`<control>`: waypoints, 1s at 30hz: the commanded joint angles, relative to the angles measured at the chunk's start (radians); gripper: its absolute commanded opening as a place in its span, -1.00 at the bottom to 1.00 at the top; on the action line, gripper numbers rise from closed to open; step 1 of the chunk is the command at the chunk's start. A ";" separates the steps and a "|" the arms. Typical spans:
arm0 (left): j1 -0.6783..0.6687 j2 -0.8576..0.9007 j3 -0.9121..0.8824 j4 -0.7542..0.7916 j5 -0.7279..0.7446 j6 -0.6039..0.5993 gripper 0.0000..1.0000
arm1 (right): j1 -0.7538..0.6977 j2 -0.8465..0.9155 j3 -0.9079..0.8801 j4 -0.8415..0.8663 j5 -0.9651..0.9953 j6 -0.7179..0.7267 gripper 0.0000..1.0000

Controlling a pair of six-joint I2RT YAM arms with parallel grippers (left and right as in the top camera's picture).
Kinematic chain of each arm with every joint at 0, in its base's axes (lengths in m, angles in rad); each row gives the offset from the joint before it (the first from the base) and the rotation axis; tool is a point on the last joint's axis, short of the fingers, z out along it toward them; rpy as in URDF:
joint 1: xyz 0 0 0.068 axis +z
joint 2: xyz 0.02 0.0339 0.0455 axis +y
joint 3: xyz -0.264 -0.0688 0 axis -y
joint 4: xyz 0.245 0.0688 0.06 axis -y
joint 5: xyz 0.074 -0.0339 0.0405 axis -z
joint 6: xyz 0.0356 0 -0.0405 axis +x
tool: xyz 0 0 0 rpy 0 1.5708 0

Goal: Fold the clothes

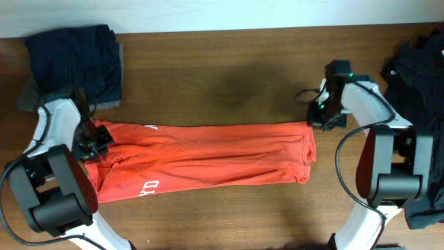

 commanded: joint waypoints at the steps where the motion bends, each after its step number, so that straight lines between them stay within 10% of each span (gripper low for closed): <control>1: 0.004 0.008 0.094 -0.064 -0.017 -0.013 -0.78 | 0.007 0.002 0.122 -0.068 0.024 0.011 -0.92; 5: 0.002 0.008 0.187 -0.152 0.026 -0.012 -0.78 | 0.005 0.002 0.278 -0.233 0.025 0.011 -0.66; 6: 0.002 0.008 0.213 -0.173 0.045 -0.008 -0.80 | 0.005 0.002 0.320 -0.277 0.025 0.011 -0.38; 8: 0.000 0.008 0.258 -0.207 0.080 0.007 -0.55 | 0.005 0.002 0.406 -0.368 0.025 0.011 1.00; 11: 0.001 0.008 0.299 -0.236 0.194 0.086 0.98 | 0.005 0.002 0.506 -0.480 0.025 0.018 0.98; 18: 0.000 0.001 0.302 -0.276 0.562 0.294 0.98 | 0.005 -0.016 0.618 -0.668 0.043 0.051 0.97; 30: 0.000 -0.243 0.302 -0.309 0.524 0.287 0.98 | -0.002 -0.252 0.502 -0.714 0.118 0.105 0.98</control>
